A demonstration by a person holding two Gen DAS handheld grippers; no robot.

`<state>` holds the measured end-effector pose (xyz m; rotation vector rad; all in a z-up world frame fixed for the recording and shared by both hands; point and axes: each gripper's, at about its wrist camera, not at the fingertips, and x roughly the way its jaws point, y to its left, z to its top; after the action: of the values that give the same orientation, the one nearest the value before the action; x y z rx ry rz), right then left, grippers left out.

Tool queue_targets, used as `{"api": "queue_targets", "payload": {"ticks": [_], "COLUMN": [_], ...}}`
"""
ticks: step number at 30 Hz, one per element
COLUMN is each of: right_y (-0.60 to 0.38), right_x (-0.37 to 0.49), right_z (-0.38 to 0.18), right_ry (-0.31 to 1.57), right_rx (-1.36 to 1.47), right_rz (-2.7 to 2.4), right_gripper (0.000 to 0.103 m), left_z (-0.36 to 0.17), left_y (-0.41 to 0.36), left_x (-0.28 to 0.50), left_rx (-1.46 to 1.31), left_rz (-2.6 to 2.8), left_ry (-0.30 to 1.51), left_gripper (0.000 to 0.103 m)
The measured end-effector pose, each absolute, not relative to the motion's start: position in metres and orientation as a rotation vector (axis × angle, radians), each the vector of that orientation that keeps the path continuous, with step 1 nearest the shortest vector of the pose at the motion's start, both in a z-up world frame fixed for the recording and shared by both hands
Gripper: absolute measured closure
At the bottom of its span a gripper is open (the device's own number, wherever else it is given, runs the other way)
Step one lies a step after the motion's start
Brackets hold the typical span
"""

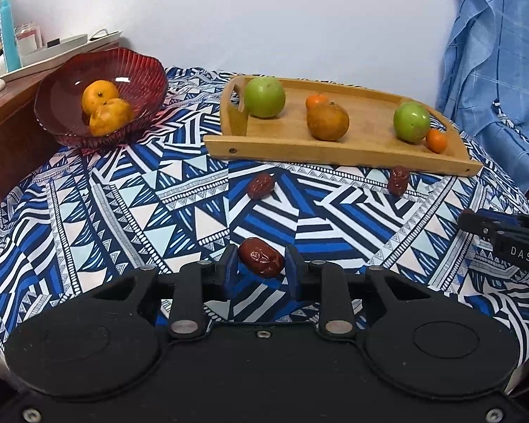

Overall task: Organize fruits
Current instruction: 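Carry the date onto the tray and open the left tool while the right tool places its date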

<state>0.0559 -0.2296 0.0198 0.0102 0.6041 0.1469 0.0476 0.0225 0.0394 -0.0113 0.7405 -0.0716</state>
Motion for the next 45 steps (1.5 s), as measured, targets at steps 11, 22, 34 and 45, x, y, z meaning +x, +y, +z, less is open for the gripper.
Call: {"api": "queue_targets", "payload": {"ticks": [11, 22, 34, 45], "right_y": [-0.233, -0.23, -0.248, -0.26], "right_x": [0.068, 0.119, 0.176, 0.19], "right_z": [0.037, 0.064, 0.057, 0.048], "right_ry": [0.563, 0.479, 0.515, 0.547], "right_rx": [0.089, 0.125, 0.228, 0.255], "right_rz": [0.187, 0.212, 0.213, 0.187], "right_gripper": [0.073, 0.073, 0.073, 0.074], "left_z": [0.064, 0.097, 0.1, 0.075], "left_y": [0.013, -0.003, -0.007, -0.015], "left_x": [0.07, 0.12, 0.186, 0.218], "left_rx": [-0.006, -0.032, -0.088, -0.093], "left_rz": [-0.093, -0.115, -0.072, -0.041], "left_ry": [0.694, 0.604, 0.619, 0.673], "left_gripper": [0.076, 0.076, 0.076, 0.076]}}
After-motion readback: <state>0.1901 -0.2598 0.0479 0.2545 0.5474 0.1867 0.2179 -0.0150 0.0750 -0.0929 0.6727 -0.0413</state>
